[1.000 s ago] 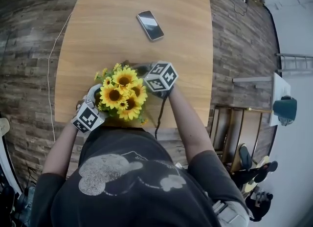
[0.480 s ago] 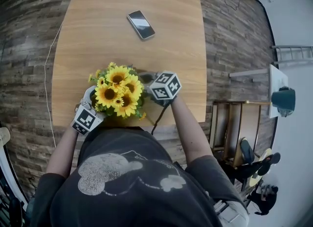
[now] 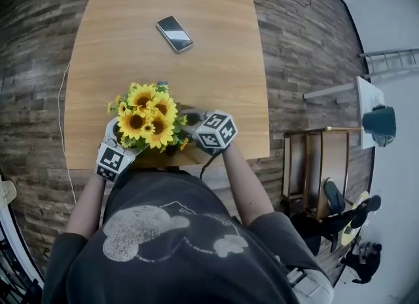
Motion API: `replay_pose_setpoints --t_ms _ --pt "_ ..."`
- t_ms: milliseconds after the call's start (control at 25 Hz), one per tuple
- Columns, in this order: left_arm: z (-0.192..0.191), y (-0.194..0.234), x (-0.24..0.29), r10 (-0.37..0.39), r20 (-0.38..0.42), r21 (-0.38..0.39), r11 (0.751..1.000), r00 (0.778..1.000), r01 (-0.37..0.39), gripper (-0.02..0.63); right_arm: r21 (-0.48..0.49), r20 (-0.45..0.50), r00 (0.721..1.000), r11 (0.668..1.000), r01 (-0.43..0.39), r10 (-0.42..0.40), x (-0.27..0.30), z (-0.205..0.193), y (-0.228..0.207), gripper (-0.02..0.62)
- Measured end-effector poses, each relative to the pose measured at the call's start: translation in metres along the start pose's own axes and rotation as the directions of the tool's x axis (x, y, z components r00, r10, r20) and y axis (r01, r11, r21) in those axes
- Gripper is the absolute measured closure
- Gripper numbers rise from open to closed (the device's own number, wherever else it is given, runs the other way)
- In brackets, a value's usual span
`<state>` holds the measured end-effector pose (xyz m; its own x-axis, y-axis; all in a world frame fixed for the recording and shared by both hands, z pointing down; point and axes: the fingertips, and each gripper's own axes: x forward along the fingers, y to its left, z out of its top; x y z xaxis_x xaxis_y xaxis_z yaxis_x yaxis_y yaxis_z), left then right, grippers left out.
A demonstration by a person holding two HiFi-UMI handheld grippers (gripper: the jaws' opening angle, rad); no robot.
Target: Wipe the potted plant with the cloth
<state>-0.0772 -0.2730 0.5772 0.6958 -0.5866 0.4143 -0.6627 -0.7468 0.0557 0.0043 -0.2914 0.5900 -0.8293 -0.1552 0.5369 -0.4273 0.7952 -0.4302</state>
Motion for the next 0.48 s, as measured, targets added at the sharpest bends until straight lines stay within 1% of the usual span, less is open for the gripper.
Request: replay_pose_setpoints --t_ms 120,200,360,480 --pt "0.001 0.001 0.001 0.039 -0.001 -0.018 0.999 0.999 -0.039 0.114 -0.001 0.018 1.000 1.000 0.008 -0.008 -0.003 -0.005 0.009 0.546" --pt "0.001 0.001 0.002 0.065 -0.003 -0.029 0.997 0.998 -0.065 0.112 -0.003 0.034 0.999 0.999 0.032 -0.032 -0.004 -0.006 0.009 0.546" --pt "0.007 -0.003 0.001 0.122 -0.018 -0.072 0.990 0.992 -0.123 0.106 -0.004 0.074 0.990 0.992 0.124 -0.124 -0.015 -0.008 -0.001 0.546" --pt "0.012 -0.008 -0.005 0.179 -0.020 -0.105 0.978 0.984 -0.180 0.067 0.020 0.127 0.971 0.979 0.204 -0.204 -0.040 -0.011 -0.011 0.546"
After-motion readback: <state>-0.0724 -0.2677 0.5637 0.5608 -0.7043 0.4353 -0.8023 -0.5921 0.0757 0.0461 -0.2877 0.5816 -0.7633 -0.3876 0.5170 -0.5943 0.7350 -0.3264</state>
